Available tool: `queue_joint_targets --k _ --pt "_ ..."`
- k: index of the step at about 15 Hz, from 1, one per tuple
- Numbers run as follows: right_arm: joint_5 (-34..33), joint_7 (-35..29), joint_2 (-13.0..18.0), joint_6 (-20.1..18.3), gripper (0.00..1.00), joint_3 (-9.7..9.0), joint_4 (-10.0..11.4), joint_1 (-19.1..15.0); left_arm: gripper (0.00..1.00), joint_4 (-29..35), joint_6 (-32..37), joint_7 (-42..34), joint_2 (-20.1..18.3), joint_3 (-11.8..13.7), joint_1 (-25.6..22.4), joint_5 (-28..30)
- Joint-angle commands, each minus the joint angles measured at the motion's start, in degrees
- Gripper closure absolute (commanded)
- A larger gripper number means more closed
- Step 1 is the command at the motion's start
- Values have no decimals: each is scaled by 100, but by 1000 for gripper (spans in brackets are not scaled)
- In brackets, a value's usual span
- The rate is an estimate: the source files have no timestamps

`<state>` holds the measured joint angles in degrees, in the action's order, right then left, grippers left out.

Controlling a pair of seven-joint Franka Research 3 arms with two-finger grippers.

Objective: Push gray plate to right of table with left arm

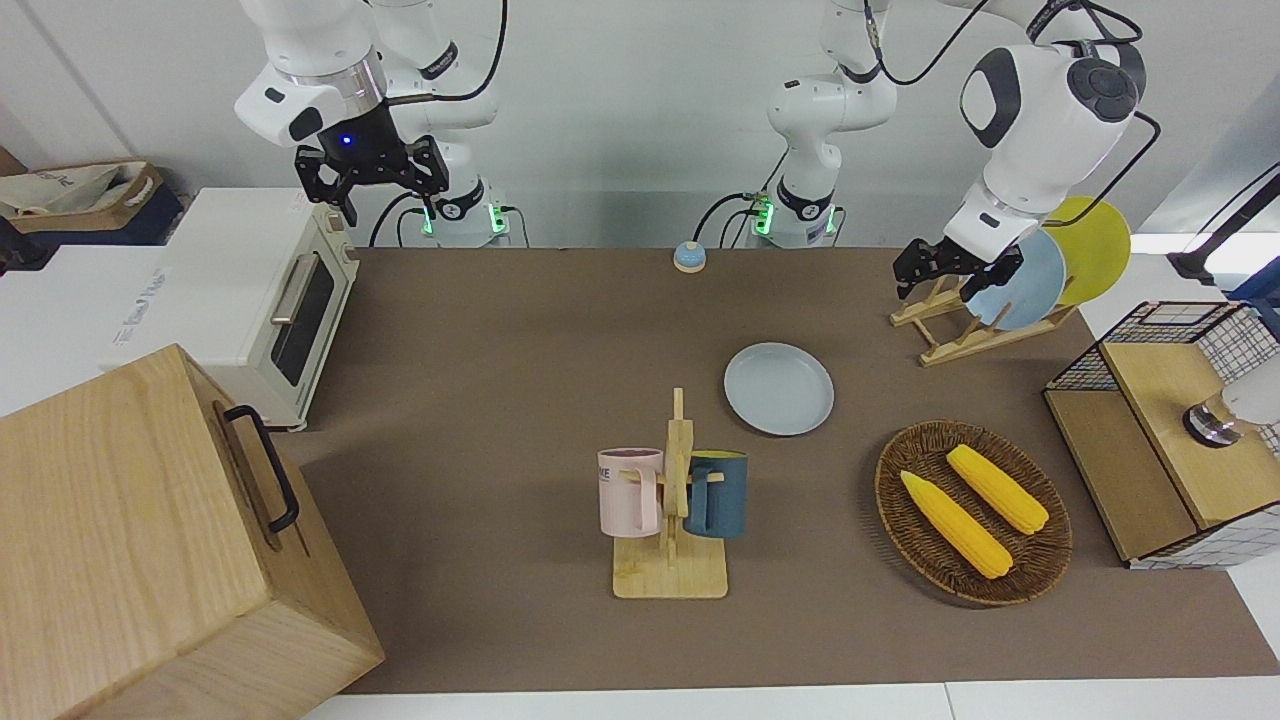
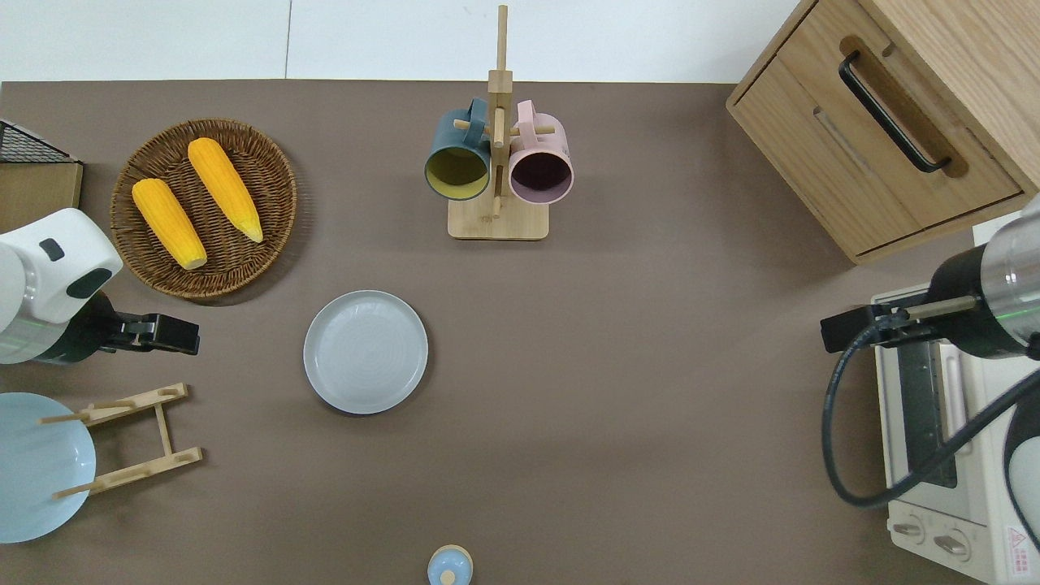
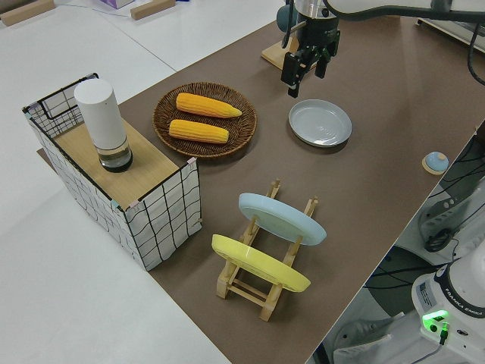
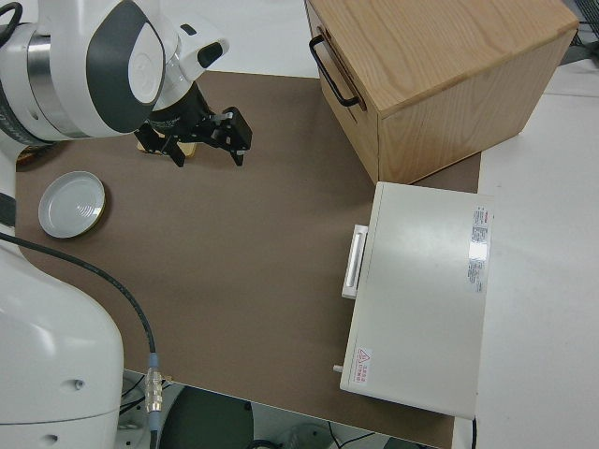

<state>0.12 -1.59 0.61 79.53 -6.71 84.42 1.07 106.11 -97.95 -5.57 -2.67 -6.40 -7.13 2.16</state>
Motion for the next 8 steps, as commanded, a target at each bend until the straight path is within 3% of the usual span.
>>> queue_joint_targets --k 1,8 --pt "59 -8 36 -69 17 -85 -22 -116 5 76 30 -49 -50 16 10 74" --pt "59 1 36 -69 17 -76 -22 -116 5 85 30 4 -67 -19 10 65"
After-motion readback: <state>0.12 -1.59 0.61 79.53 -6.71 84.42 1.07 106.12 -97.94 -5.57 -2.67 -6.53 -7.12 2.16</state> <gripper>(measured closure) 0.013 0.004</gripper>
